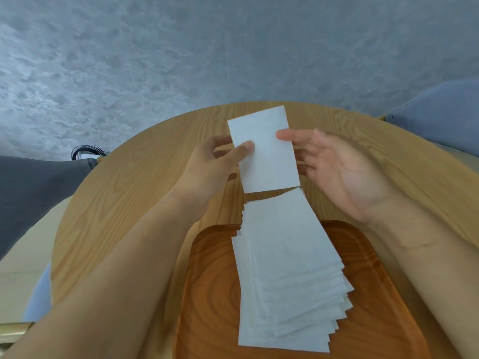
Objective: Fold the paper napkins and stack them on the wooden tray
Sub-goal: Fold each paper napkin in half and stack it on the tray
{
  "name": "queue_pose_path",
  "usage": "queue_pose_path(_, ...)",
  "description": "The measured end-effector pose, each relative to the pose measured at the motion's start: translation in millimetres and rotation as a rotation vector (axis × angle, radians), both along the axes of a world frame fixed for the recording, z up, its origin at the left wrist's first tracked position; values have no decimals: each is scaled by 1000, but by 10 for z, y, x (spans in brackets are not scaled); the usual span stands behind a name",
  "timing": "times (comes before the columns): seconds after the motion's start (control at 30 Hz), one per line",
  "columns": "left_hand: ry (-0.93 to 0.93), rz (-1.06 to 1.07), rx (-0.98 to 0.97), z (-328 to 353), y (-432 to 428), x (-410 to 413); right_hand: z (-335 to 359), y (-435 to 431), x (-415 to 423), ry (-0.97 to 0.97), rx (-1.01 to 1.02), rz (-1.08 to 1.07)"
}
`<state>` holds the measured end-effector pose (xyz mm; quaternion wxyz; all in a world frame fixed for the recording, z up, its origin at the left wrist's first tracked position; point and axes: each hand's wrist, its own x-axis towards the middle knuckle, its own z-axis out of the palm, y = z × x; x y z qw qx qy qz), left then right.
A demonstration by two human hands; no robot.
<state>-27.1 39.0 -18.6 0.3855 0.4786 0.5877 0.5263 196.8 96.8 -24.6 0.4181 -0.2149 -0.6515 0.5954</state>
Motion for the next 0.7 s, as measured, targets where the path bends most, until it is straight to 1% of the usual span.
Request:
queue_pose_path(0.03, 0, -19, 19, -4, -7, -2, 0, 4, 0, 13, 0, 9)
queue_pose_path(0.17, -17, -65, 197, 30, -36, 4, -7, -3, -3, 24, 34, 6)
queue_pose_path(0.27, 2, -47, 261, 60, -63, -4, 40, -28, -13, 3, 116, -94)
queue_pose_path(0.33, -27, -80, 258, 72, -80, 11, 89, -44, 16, 45, 117, -147)
queue_pose_path(0.43, -124, -191, 220, 108, -110, 14, 138, -72, 65, 120, 84, -133)
queue_pose_path(0.5, -112, -263, 167, 127, -134, -2, 155, -86, 70, 117, 78, -131)
queue_pose_path(0.57, -73, -319, 101, 126, -154, -6, 149, -100, 68, 60, 80, -165)
queue_pose_path(0.63, -52, -353, 45, 120, -171, 13, 122, -115, 65, -54, 93, -190)
queue_pose_path(0.7, 15, -373, 13, 114, -180, 37, 101, -136, 75, -146, 98, -181)
